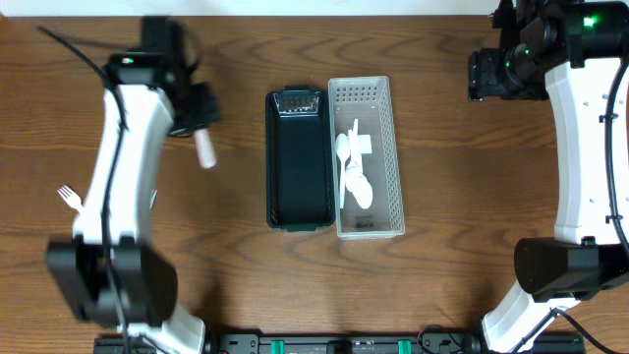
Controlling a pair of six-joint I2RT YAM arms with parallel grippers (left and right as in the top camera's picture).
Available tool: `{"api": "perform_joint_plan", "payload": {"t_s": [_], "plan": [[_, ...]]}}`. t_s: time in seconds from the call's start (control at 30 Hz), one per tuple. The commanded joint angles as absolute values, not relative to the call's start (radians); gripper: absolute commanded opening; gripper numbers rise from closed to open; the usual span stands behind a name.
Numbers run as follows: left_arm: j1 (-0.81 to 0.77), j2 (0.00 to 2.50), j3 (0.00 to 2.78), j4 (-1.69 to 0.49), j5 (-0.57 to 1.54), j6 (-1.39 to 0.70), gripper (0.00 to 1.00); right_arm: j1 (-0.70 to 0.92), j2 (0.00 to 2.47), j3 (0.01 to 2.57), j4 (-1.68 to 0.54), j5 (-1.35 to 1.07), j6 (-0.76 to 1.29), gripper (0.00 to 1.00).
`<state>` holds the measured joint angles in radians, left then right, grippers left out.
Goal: Pack container
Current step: 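Carry the spoon right and drop it into the dark green basket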
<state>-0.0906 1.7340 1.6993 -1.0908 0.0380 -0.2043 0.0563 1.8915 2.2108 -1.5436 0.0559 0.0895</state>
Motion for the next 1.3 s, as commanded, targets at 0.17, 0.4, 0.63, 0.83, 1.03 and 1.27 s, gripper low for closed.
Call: {"api": "perform_joint_plan", "payload": {"t_s": [0.17, 0.4, 0.63, 0.83, 1.03, 1.27], "plan": [[-0.397, 1.698, 1.701, -1.095, 0.033, -0.184, 0.06, 0.027, 1.897, 2.211, -1.541, 0.101, 0.073, 0.72], [-0.440, 1.841, 1.691, -1.068, 0.034, -0.188, 0.06, 0.010, 1.897, 2.211, -1.557, 0.101, 0.073, 0.72], [-0.439, 1.997, 1.691, -1.053, 0.072, -0.200, 0.06, 0.010, 1.897, 2.211, -1.563, 0.101, 0.073, 0.72], [-0.439, 2.051, 1.691, -1.054, 0.071, -0.199, 0.28, 0.010, 1.897, 2.211, -1.564, 0.101, 0.073, 0.72], [-0.439, 2.044, 1.692, -1.058, 0.070, -0.131, 0.50, 0.010, 1.897, 2.211, -1.563, 0.101, 0.073, 0.72], [-0.439, 1.909, 1.727, -1.081, -0.067, -0.061, 0.49, 0.007, 1.897, 2.211, -1.563, 0.101, 0.073, 0.72]]}}
